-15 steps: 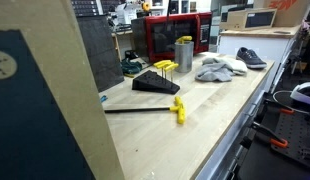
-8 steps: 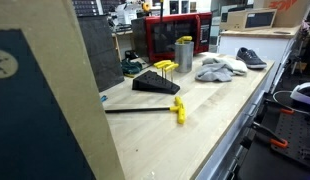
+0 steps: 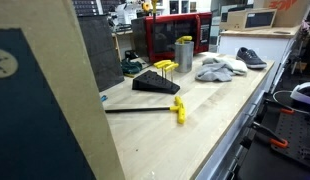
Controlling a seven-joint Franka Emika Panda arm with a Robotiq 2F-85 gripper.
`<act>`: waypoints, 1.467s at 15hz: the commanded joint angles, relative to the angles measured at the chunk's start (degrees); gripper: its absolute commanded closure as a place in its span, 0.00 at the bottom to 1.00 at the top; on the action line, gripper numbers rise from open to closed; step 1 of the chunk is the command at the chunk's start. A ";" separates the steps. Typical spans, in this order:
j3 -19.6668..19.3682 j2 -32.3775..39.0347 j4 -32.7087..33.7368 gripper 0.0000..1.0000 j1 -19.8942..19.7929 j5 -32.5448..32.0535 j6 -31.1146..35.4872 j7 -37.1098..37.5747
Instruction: Remove the black object from the tin and put it on the black stand
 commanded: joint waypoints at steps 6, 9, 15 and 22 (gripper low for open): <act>-0.03 2.58 1.52 0.94 2.11 -0.77 -3.83 10.42; 0.19 2.61 0.50 0.94 2.89 -1.02 -4.65 14.25; 0.10 3.67 -0.70 0.94 4.12 -2.47 -3.96 18.79; -0.06 4.98 -0.90 0.94 4.10 -2.85 -3.40 20.47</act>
